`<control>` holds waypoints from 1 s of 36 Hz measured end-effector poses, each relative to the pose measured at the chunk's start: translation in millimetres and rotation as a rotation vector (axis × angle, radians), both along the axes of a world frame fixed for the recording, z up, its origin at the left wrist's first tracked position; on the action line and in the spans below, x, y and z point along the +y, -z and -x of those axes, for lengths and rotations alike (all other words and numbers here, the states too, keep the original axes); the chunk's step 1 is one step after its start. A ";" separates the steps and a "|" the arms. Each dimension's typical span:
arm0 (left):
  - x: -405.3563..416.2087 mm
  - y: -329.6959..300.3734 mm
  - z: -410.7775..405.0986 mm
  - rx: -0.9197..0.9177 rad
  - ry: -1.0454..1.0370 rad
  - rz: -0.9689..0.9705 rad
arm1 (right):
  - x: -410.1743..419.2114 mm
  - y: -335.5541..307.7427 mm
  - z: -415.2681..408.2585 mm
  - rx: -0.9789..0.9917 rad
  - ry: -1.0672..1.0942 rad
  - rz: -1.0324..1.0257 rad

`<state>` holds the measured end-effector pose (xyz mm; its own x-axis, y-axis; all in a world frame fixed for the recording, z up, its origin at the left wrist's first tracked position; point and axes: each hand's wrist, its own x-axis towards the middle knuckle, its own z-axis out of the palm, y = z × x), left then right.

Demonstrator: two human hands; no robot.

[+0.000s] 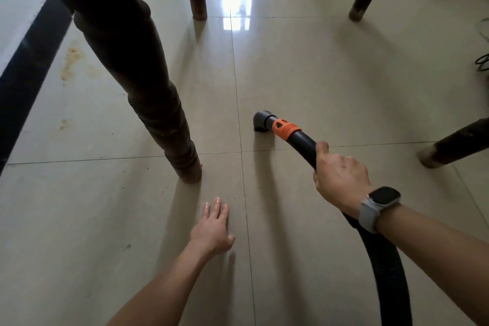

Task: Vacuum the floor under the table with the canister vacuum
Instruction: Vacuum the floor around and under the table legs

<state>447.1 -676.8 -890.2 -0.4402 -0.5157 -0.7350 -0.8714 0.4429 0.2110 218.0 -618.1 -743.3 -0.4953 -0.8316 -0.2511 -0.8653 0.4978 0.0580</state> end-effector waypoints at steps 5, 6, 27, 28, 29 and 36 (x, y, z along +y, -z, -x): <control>0.6 0.5 0.4 -0.006 0.015 0.008 | -3.7 -8.3 12.5 -0.079 0.100 -0.003; 0.8 0.6 0.9 -0.011 0.017 0.011 | -10.7 -7.2 13.5 -0.109 0.127 -0.004; -5.4 2.7 -1.8 -0.017 0.019 -0.006 | -31.4 -0.6 -12.6 -0.269 0.097 0.006; -5.5 3.8 -2.3 -0.013 0.016 -0.007 | -25.0 -4.7 -11.8 -0.249 0.083 -0.006; -5.5 4.9 -2.9 -0.008 0.014 -0.007 | -17.9 -8.9 -10.0 -0.234 0.072 -0.023; -6.1 6.8 -1.4 -0.004 0.013 -0.018 | -26.3 -19.1 -8.7 -0.268 0.080 -0.067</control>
<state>448.5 -682.9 -897.0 -0.4437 -0.4964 -0.7461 -0.8665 0.4501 0.2158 226.7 -644.5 -724.1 -0.4676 -0.7695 -0.4349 -0.8123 0.5681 -0.1319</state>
